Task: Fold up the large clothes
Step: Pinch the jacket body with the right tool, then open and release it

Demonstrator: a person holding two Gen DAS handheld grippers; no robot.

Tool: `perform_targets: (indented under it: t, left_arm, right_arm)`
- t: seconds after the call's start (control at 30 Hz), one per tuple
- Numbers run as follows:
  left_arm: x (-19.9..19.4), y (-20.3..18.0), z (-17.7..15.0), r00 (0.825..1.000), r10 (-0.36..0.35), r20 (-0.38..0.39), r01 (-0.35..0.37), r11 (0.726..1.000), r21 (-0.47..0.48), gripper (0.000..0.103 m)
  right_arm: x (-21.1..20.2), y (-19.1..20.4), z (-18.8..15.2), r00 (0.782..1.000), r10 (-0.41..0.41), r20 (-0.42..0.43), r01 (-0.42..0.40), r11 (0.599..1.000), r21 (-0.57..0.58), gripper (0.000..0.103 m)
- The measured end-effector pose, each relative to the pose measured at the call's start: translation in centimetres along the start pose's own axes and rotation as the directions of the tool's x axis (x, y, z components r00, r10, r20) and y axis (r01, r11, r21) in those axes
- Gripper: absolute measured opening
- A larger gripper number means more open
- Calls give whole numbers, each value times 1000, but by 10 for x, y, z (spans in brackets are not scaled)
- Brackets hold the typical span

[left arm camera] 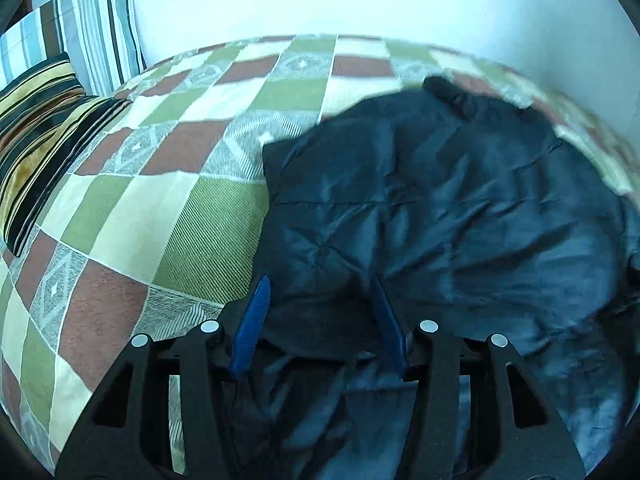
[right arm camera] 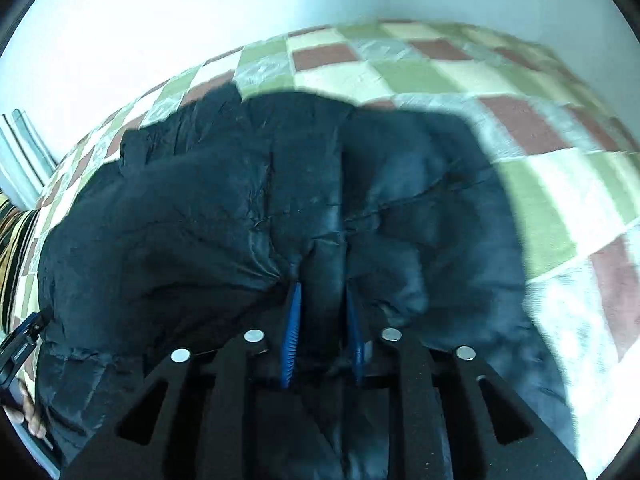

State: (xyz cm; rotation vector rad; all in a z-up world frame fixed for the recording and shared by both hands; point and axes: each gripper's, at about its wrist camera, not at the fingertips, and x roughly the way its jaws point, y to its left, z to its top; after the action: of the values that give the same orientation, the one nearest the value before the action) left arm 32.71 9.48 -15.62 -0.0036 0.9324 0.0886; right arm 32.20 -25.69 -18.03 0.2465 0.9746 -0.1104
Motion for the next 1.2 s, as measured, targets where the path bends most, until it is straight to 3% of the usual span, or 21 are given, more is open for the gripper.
perform_targets:
  t: [0.1, 0.17, 0.23, 0.33, 0.47, 0.73, 0.9, 0.97, 1.1, 1.2]
  left_arm:
    - [-17, -12, 10, 998, -27, 60, 26, 1000, 16, 52]
    - [-17, -26, 18, 996, -42, 78, 39, 998, 40, 52]
    - [-8, -38, 25, 997, -47, 68, 44, 998, 48, 52]
    - [20, -50, 25, 998, -56, -13, 56, 998, 39, 52]
    - [46, -58, 15, 998, -32, -56, 36, 997, 69, 52]
    - [38, -62, 14, 999, -11, -31, 14, 995, 97, 49]
    - [6, -71, 25, 996, -87, 32, 85, 994, 67, 49]
    - [-1, -86, 36, 990, -120, 69, 114, 989, 90, 54]
    - [14, -116, 57, 989, -116, 92, 106, 989, 107, 55]
    - [40, -132, 65, 994, -97, 39, 92, 988, 122, 55]
  right_arm:
    - [-28, 11, 10, 995, -5, 99, 8, 1000, -30, 24]
    - [-28, 22, 16, 992, 37, 118, -30, 998, -61, 25]
    - [-12, 35, 18, 996, 27, 90, -17, 994, -110, 25]
    - [27, 41, 10, 1000, -21, -8, 20, 988, -156, 25]
    - [46, 35, 0, 1000, -10, -2, 9, 987, -159, 24]
    - [33, 42, 3, 1000, -27, 7, 27, 987, -158, 24]
    - [2, 55, 24, 995, 28, 93, -15, 991, -133, 27]
    - [5, 66, 34, 994, 33, 102, -18, 989, -144, 36]
    - [34, 85, 49, 996, 17, 91, -1, 985, -171, 36]
    - [58, 88, 48, 998, -19, 52, 28, 983, -182, 37]
